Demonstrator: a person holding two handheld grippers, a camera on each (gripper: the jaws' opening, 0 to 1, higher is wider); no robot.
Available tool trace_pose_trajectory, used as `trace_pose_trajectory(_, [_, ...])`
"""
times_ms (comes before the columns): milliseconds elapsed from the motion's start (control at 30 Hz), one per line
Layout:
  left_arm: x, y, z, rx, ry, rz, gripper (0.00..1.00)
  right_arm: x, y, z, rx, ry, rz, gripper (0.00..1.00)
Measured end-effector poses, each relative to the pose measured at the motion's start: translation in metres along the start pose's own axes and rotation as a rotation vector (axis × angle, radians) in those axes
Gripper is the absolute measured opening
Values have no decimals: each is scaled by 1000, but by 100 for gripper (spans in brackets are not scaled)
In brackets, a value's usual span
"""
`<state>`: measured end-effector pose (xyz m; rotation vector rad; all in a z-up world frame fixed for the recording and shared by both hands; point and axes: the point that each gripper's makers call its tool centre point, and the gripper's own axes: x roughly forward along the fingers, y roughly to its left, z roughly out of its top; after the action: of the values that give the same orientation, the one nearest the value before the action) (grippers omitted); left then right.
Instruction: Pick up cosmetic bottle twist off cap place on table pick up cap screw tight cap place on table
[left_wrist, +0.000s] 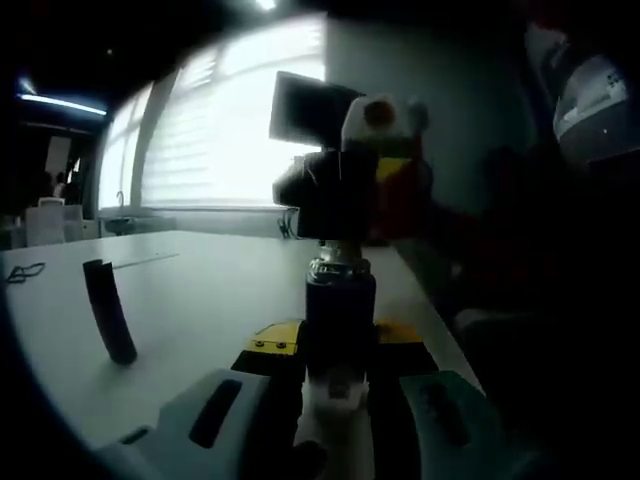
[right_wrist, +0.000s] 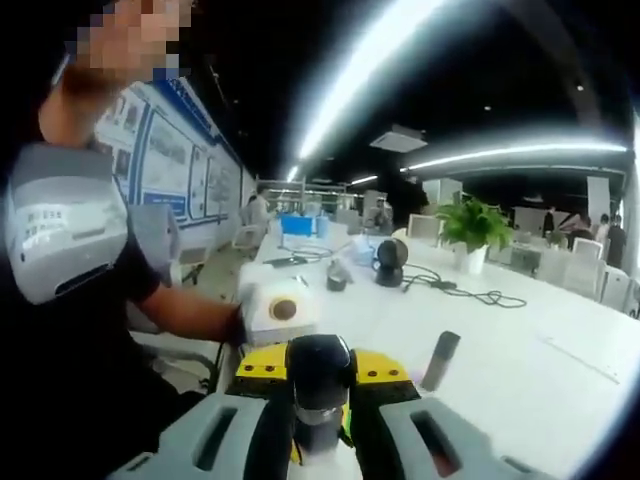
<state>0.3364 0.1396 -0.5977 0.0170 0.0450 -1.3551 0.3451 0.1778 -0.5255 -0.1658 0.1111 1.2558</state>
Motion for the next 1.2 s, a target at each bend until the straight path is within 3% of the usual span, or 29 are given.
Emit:
trace_pose_trajectory(533, [0,1,-1,-6,1,1,14,2,0,0,-48,-7,-36,15])
trace_pose_trajectory(767, [0,2,-2,2,2,0,14,0,0,-1,-10,-29,-57,15])
trace_pose_trajectory(1067, [-1,8,-3,8,3,3,14,-3,-1,-1,18,-42,-138,15])
trace_pose_trajectory(1133, [0,8,-3,8,4,5,14,-4,-4,-11,-6,2,-194,15])
trace_pose_trajectory(1200, [-2,8,-3,12,5,5,14,-3,0,-8,-5,-12,-184,15])
